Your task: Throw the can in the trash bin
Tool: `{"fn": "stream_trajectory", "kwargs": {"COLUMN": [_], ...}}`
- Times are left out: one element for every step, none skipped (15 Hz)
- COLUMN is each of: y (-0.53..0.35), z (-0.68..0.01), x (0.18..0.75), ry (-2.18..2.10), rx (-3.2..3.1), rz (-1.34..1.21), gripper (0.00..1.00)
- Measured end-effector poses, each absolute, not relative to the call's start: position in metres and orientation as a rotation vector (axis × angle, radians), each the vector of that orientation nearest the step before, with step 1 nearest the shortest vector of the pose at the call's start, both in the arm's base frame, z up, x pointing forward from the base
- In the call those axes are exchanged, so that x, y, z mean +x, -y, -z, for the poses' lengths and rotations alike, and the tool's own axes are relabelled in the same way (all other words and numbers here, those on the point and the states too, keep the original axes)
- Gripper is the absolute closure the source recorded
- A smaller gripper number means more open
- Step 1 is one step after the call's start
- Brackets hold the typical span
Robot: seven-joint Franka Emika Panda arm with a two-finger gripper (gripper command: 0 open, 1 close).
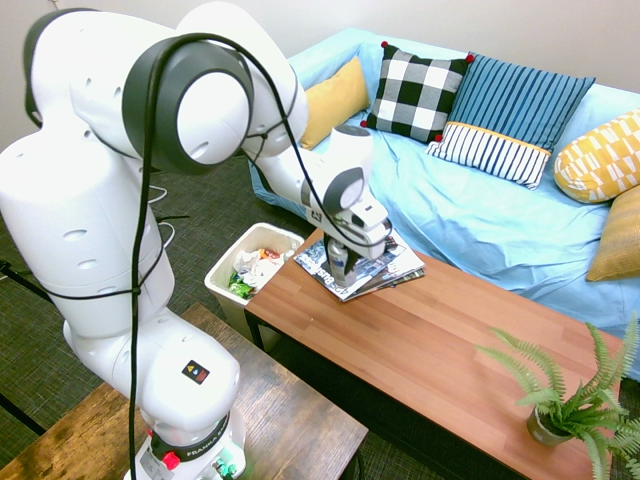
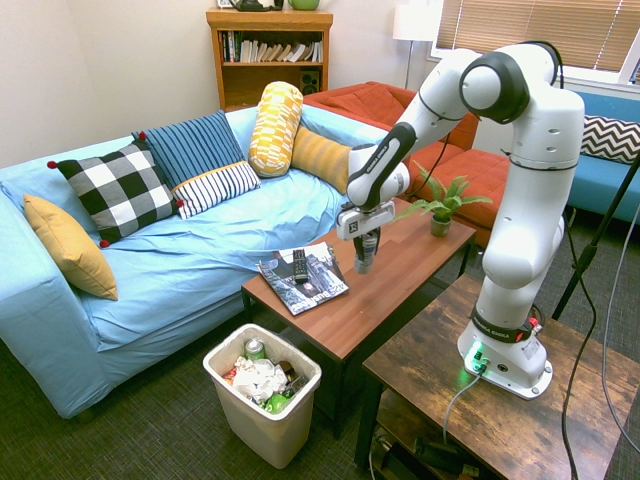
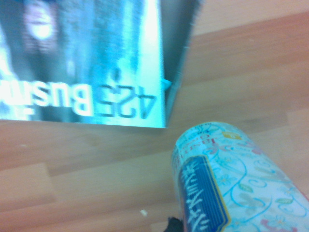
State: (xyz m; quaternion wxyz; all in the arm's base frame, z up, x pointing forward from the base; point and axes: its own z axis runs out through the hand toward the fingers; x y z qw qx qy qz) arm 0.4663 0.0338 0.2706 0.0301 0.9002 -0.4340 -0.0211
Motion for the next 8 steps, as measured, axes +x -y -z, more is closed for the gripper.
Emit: {"fn": "stream_trajectory", "kwargs": {"y": [-0.064,-0.092,-0.114,-0.132,-0.15,-0.17,-0.193,-0.212], "z": [-0.285,-0.295,-0.304,-0.31,-0.315,-0.318,-0.319,-0.318], "x": [0.472,0.478,0.483,0.488,0.493,0.496,0.498,0.498], "ry": [1.309,1.282,1.255,1.233,1.21,1.189,1.168,1.15], "rx": [2.795,2.817,2.839,2.853,2.865,2.876,2.885,2.892], "rz": [0.032,0.004,-0.028,-0.06,-0.088,-0.113,-0.13,-0.139], "gripper": [1.0,1.0,1.0,1.0,1.0,1.0,1.0,1.0]}}
